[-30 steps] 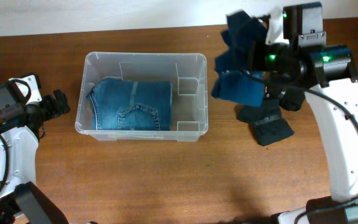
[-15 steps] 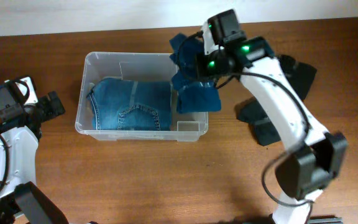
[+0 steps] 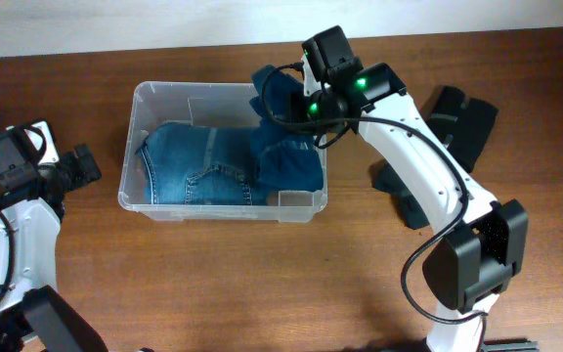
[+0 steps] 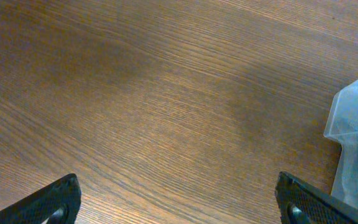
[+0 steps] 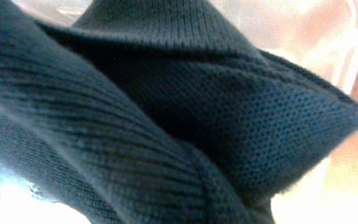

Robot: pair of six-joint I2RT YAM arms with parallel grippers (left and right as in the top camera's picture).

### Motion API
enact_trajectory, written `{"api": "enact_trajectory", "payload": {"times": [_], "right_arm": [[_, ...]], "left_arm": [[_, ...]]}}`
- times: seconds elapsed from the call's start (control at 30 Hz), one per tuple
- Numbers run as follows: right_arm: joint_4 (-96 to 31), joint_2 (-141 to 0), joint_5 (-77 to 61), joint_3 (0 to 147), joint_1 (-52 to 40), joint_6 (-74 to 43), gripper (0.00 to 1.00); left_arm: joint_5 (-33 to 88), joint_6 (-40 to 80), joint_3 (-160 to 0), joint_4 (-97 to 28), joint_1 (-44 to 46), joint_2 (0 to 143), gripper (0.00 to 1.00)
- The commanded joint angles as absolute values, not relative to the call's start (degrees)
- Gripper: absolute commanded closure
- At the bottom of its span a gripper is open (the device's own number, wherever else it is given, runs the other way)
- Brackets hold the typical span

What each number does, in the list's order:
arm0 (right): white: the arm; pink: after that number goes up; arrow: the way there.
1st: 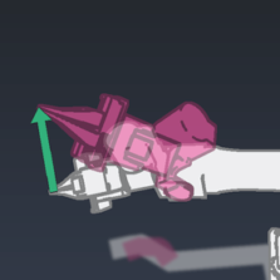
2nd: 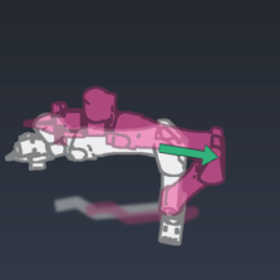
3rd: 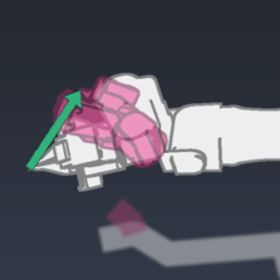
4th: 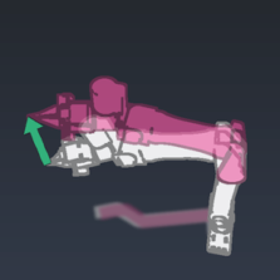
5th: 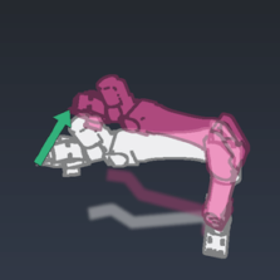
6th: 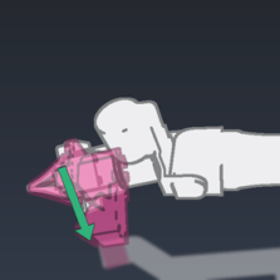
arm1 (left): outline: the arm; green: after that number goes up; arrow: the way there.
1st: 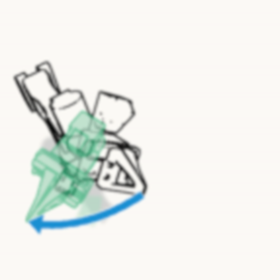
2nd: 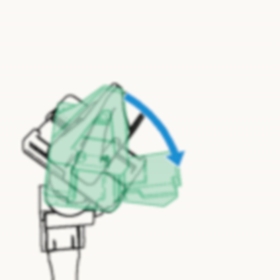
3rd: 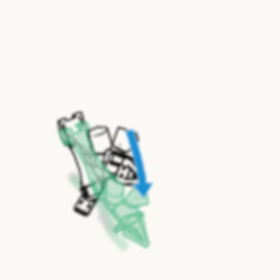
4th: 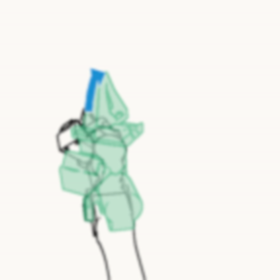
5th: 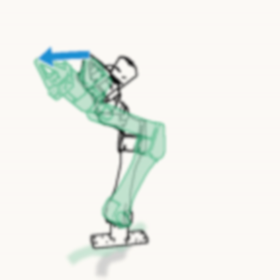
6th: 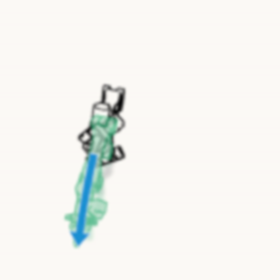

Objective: Pack container
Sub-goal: 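Regrasp the teal garment and place it into the box's right side, then move the right gripper to the black garments and grasp one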

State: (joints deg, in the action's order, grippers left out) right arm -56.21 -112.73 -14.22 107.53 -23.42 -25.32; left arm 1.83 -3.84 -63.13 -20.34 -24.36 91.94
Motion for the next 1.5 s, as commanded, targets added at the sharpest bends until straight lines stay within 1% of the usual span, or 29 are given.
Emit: {"api": "enact_trajectory", "payload": {"times": [0.0,0.03,0.07,0.13,0.17,0.2,0.27,0.4,0.43,0.5,0.53,0.57,0.6,0.63,0.77,1.0,1.17,1.23,1.27,1.33,1.37,1.4,1.47], "right_arm": [[-57.28,-115.55,-12.21,108.73,-23.66,-27.70,0.96],[-57.28,-116.03,-12.19,108.68,-23.66,-27.29,0.96],[-57.21,-117.47,-12.32,108.68,-23.66,-27.20,0.64],[-56.93,-117.82,-13.08,108.71,-23.66,-24.91,0.35],[-56.82,-117.62,-13.13,108.90,-23.66,-24.45,0.30],[-56.84,-117.21,-13.10,109.54,-23.66,-24.05,0.28],[-57.25,-116.22,-13.06,111.92,-23.53,-22.44,0.26],[-61.52,-115.52,-12.84,119.90,-23.51,-18.33,0.27],[-62.19,-115.52,-12.84,120.57,-23.51,-17.87,0.29],[-65.19,-115.55,-12.86,121.05,-23.62,-16.71,0.60],[-66.72,-115.79,-12.86,120.62,-23.83,-16.69,0.77],[-67.81,-115.87,-12.86,119.77,-24.27,-16.67,0.84],[-68.49,-115.87,-12.91,118.87,-24.69,-16.36,0.89],[-69.28,-115.87,-12.88,116.71,-25.87,-15.35,0.90],[-65.14,-115.87,-11.22,106.98,-30.00,-14.35,0.91],[-54.08,-115.87,-9.58,93.89,-31.11,-14.35,0.91],[-51.51,-115.87,-8.51,91.18,-31.07,-13.69,0.91],[-51.70,-115.63,-8.49,93.06,-31.05,-13.43,0.91],[-53.54,-115.31,-8.51,96.31,-31.05,-12.91,0.90],[-57.34,-114.74,-8.29,102.13,-31.05,-12.25,0.85],[-59.77,-114.61,-8.16,105.71,-30.98,-12.21,0.84],[-64.34,-114.50,-6.72,112.53,-30.72,-12.23,0.82],[-68.27,-114.50,-4.73,118.45,-30.26,-12.25,0.74]], "left_arm": [[1.26,-3.90,-63.68,-20.25,-24.60,92.36,0.01],[1.26,-3.90,-63.68,-20.25,-24.60,92.36,0.01],[1.28,-3.90,-63.68,-20.27,-24.60,92.36,0.00],[1.28,-3.90,-63.68,-20.27,-24.60,92.36,0.01],[1.28,-3.90,-63.68,-20.27,-24.60,92.36,0.01],[1.30,-3.90,-63.68,-20.25,-24.60,92.36,0.01],[1.89,-3.90,-63.68,-20.25,-24.60,92.36,0.01],[3.42,-3.90,-63.68,-20.23,-24.60,92.36,0.01],[3.42,-3.90,-63.68,-20.25,-24.60,92.36,0.01],[3.42,-3.90,-63.68,-20.25,-24.60,92.36,0.01],[3.42,-3.90,-63.68,-20.23,-24.60,92.36,0.01],[3.42,-3.90,-63.70,-20.25,-24.60,92.36,0.01],[3.42,-3.90,-63.68,-20.23,-24.60,92.36,0.01],[3.42,-3.90,-63.70,-20.23,-24.60,92.36,0.01],[3.42,-3.90,-63.68,-20.21,-24.60,92.36,0.01],[3.46,-3.90,-63.70,-20.23,-24.60,92.36,0.00],[3.86,-3.90,-63.70,-20.23,-24.53,92.38,0.01],[4.21,-3.90,-63.70,-20.21,-24.53,92.36,0.01],[4.29,-3.90,-63.70,-20.21,-24.53,92.36,0.01],[4.27,-3.90,-63.68,-20.21,-24.53,92.36,0.01],[4.27,-3.90,-63.70,-20.21,-24.56,92.36,0.01],[4.27,-3.90,-63.68,-20.21,-24.56,92.36,0.01],[4.25,-3.90,-63.68,-20.21,-24.56,92.36,0.01]]}}
